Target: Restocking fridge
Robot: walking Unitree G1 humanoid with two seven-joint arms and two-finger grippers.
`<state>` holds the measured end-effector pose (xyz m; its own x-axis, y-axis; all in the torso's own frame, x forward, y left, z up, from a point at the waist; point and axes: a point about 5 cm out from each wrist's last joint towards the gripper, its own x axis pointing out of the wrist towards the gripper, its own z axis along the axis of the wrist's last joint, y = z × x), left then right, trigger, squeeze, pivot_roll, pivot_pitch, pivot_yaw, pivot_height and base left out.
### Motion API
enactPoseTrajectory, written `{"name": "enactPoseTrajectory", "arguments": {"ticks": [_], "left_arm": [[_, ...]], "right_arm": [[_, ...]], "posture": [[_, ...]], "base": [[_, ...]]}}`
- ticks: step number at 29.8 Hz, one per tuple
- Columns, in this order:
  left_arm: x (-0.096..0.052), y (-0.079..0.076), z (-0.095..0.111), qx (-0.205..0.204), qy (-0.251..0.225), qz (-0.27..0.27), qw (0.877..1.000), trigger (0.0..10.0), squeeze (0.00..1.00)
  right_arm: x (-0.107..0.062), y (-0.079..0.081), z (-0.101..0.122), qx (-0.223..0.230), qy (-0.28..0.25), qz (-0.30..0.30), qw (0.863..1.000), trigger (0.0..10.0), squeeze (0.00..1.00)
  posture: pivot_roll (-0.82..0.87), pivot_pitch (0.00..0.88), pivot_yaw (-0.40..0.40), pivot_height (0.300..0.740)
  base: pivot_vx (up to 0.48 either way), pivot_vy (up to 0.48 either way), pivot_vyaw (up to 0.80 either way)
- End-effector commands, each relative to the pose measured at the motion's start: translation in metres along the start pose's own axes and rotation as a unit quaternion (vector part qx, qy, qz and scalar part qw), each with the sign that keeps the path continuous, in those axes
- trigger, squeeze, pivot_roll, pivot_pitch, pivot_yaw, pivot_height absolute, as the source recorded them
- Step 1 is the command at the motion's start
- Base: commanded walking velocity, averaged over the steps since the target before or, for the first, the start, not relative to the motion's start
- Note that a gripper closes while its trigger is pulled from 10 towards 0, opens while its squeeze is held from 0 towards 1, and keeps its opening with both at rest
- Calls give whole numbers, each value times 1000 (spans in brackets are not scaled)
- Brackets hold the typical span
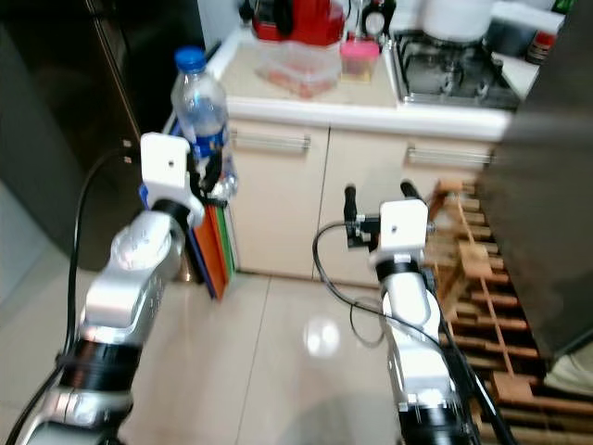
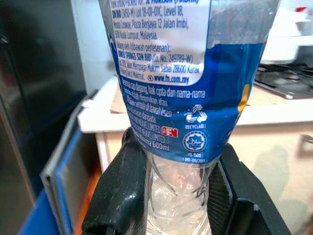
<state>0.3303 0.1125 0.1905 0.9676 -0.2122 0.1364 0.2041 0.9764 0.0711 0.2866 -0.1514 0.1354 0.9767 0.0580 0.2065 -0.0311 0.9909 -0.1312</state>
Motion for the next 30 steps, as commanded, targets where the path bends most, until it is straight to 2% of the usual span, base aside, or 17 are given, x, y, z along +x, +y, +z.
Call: {"name": "enactPoseTrajectory", "arguments": {"ticks": [1, 4, 9, 17, 30], "left_arm": [[1, 7, 4, 8, -9, 8, 1000, 10000, 0], [1, 6, 4, 7, -9, 5, 1000, 10000, 0], [0, 6, 8, 12, -21, 6, 1000, 10000, 0], [7, 14, 18, 28, -37, 13, 999, 10000, 0], [15, 20, 30, 28, -61, 26, 997, 10000, 0]], "right_arm": [[1, 6, 1, 5, 2, 6, 1000, 10000, 0], [0, 5, 1, 3, -5, 3, 1000, 10000, 0], [-1, 6, 1, 3, -6, 4, 1000, 10000, 0], [-1, 8, 0, 5, -6, 7, 1000, 10000, 0], [-2, 7, -3, 3, -3, 10, 1000, 10000, 0]], "posture": [[-60, 1, 37, 740], [-60, 4, 38, 740], [-56, 8, 38, 740], [-56, 11, 38, 740], [-58, 3, 33, 740]], "base": [[480, 0, -800], [480, 0, -629], [480, 0, 0], [480, 0, 0], [480, 0, 0]]}}
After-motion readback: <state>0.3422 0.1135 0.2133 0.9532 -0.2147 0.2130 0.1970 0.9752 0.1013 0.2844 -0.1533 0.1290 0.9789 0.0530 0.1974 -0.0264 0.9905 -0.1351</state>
